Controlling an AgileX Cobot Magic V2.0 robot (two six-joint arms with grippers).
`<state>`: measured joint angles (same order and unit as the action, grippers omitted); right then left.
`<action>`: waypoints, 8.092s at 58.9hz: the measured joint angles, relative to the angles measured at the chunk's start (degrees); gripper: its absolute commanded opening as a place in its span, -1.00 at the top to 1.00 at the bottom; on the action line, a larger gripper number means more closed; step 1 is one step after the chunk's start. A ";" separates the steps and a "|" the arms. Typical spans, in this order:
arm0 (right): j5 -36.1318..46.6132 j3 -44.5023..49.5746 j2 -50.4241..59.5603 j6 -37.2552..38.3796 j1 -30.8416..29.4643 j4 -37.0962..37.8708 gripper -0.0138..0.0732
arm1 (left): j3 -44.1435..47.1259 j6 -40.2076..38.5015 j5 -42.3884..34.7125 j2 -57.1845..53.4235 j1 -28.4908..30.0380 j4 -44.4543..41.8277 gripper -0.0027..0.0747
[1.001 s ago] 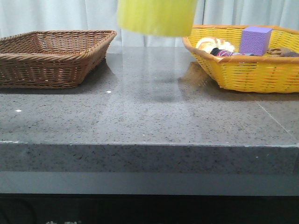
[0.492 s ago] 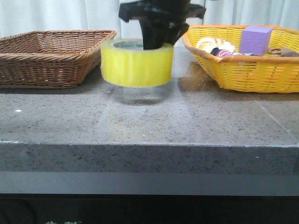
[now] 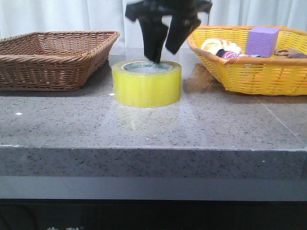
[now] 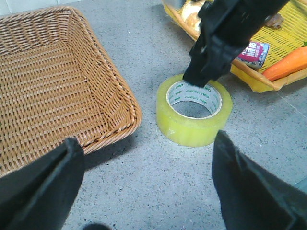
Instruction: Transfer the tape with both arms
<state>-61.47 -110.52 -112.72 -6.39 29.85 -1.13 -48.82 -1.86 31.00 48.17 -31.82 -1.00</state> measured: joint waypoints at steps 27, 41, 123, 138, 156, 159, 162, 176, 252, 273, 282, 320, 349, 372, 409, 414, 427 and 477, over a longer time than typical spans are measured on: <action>13.35 25.39 30.69 1.39 -1.72 -6.05 -0.34 | 0.00 0.00 0.00 0.00 0.00 0.00 -0.48; 21.01 40.03 46.46 1.39 -1.72 -6.59 -0.34 | 0.00 0.00 0.00 0.00 0.00 0.00 -0.48; 29.52 58.21 62.68 1.39 -1.72 -6.68 -0.34 | -47.73 47.15 33.91 51.69 -5.05 11.78 -0.48; 29.52 58.21 62.68 1.39 -1.72 -6.68 -0.34 | -52.64 48.32 35.60 60.40 -5.05 11.90 -0.48; 29.52 58.21 62.68 1.39 -1.72 -6.68 -0.34 | -53.23 49.60 35.69 65.68 -5.05 12.76 -0.48; 29.52 58.21 62.68 1.39 -1.72 -6.68 -0.34 | -53.23 49.60 35.69 66.31 -5.05 12.76 -0.47; 29.52 58.21 62.68 1.39 -1.72 -6.68 -0.34 | -53.46 49.60 35.69 66.72 -5.05 12.98 -0.42; 29.52 58.21 62.68 1.39 -1.72 -6.68 -0.34 | -53.94 49.60 36.82 67.26 -4.93 13.86 0.49; 29.52 58.21 62.68 1.45 -1.72 -6.68 -0.34 | -78.68 11.90 42.00 67.67 7.89 -2.33 0.66; 29.52 58.21 62.68 1.45 -1.72 -6.68 -0.34 | -78.95 10.63 42.00 74.04 14.75 -2.94 0.66; 29.52 58.21 62.68 1.45 -1.72 -6.68 -0.34 | -78.95 10.63 41.90 77.01 15.00 -1.78 0.48; 29.52 58.21 62.68 1.45 -1.72 -6.68 -0.34 | -78.95 9.33 41.11 69.09 15.00 -0.21 -0.15; 29.52 58.21 62.68 1.45 -1.72 -6.68 -0.34 | -59.48 5.87 41.23 43.59 14.86 6.40 -0.15; 28.98 58.21 62.68 1.53 -1.72 -5.77 -0.34 | -29.53 5.86 36.44 22.05 14.66 6.79 -0.15; 20.61 58.21 67.52 6.39 -12.68 -2.40 -0.34 | -6.56 2.97 22.22 -4.12 14.66 -1.23 -0.15; 20.53 58.21 69.51 6.39 -12.68 -2.40 -0.29 | -5.60 2.97 20.73 -5.06 14.66 -1.23 -0.15; 20.40 58.21 71.46 6.39 -12.68 -2.40 0.44 | -5.21 1.53 18.15 -5.29 14.66 -1.23 0.27; 20.27 58.21 71.46 6.39 -12.68 -2.40 0.84 | -5.08 1.01 15.30 -5.42 14.66 -1.23 0.98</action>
<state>-41.20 -52.32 -41.26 0.00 17.17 -3.53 -53.90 -0.85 46.30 42.74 -17.16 -2.24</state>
